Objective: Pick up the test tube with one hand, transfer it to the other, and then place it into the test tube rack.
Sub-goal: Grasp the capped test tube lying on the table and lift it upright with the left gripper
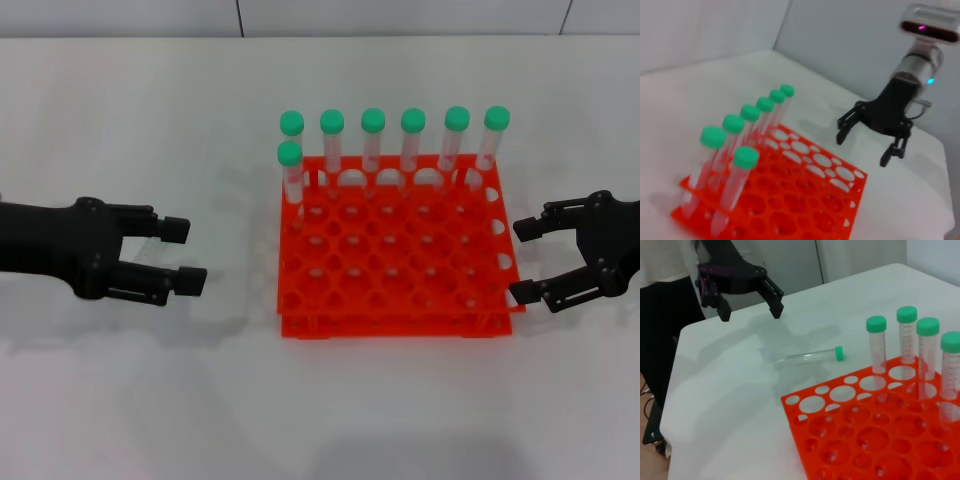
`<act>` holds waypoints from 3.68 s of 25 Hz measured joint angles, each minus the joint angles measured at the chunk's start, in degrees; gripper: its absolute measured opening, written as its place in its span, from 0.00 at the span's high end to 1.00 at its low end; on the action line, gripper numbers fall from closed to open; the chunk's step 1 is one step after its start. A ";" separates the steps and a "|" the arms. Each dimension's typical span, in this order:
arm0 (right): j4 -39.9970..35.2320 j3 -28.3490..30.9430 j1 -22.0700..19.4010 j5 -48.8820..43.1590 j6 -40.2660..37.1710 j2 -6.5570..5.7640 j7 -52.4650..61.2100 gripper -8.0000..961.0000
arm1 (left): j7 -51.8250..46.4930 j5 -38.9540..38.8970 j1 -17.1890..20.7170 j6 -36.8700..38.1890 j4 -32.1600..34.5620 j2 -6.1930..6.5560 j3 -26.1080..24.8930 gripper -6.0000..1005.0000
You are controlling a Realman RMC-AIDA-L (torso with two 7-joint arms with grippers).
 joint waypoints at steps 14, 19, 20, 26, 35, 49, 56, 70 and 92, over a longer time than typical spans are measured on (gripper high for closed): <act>-0.02 0.00 -0.40 0.20 0.97 -0.01 -0.76 0.10 | -30.37 14.87 -4.94 1.71 12.80 -1.33 0.02 0.18; -0.18 0.00 -0.46 0.20 0.97 -0.02 -0.83 0.10 | -35.84 21.65 -7.24 1.05 13.06 -0.95 0.05 0.24; -0.33 0.00 -0.45 0.20 0.97 0.04 -0.83 0.10 | -36.43 22.82 -7.37 0.89 13.06 -0.95 0.12 0.25; -2.08 0.00 -0.67 0.20 1.02 0.64 -0.84 0.10 | -39.78 31.05 -8.58 -1.27 13.07 -1.29 0.19 0.28; -2.10 0.00 -0.31 0.11 1.14 1.17 -0.85 0.09 | -40.75 35.48 -9.94 -3.25 11.18 -2.04 0.88 0.28; -2.19 0.00 -0.06 0.10 1.88 1.32 -1.45 0.10 | -42.46 44.32 -13.03 -5.28 5.43 -3.53 2.47 0.28; -2.20 -0.02 -0.04 0.15 2.26 1.91 -1.79 0.10 | -42.58 46.22 -14.30 -8.59 0.80 -3.66 2.76 0.28; -2.15 -0.30 0.32 0.01 2.28 2.29 -1.88 0.11 | -42.82 46.33 -15.58 -11.96 -2.97 -3.93 3.92 0.28; -2.11 -0.17 0.23 -0.25 2.28 2.12 -1.95 0.11 | -45.80 47.66 -16.25 -12.94 -3.13 -4.55 5.46 0.57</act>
